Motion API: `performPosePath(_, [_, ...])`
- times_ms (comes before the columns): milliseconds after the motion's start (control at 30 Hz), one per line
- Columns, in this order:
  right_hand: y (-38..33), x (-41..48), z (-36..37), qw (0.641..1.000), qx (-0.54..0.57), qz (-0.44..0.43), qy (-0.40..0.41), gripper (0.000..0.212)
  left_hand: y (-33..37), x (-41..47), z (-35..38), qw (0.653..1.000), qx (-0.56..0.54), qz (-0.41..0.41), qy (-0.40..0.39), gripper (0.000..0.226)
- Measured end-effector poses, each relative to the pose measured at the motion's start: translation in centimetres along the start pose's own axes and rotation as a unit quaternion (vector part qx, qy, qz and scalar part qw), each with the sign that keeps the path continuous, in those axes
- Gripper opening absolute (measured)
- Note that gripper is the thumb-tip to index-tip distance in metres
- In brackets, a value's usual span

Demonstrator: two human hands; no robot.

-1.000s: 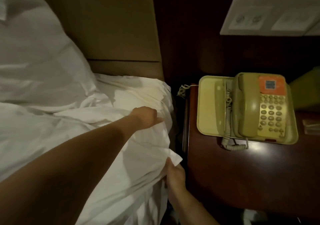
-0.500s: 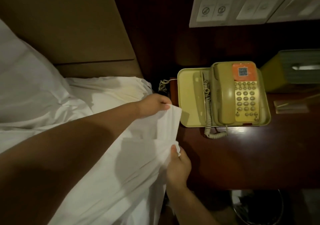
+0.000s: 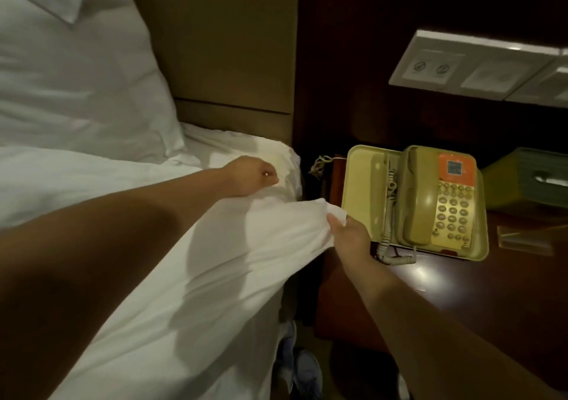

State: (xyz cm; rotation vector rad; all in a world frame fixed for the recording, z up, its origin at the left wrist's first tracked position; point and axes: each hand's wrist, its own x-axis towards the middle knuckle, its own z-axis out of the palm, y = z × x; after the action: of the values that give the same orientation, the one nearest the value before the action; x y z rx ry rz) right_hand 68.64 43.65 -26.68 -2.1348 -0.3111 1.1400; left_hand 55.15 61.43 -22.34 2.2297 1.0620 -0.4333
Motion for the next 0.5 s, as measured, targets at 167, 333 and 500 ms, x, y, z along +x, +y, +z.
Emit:
performPosePath(167, [-0.5,-0.8,1.3,1.000,0.008,-0.011,0.022,0.048,-2.3,-4.2,1.5,0.991,0.084,-0.026,0.100,0.036])
performPosePath(333, [-1.2,-5.0,0.6,0.983,-0.051,-0.092,0.150,0.063,-1.1,-9.0,1.2,0.977,0.129,0.014,0.171,0.045])
performPosePath(500, [-5.6,-10.9,4.2,0.945,-0.147,-0.278,0.090,0.059,-1.9,-15.8,-0.7,0.970,0.119,-0.034,0.210,0.047])
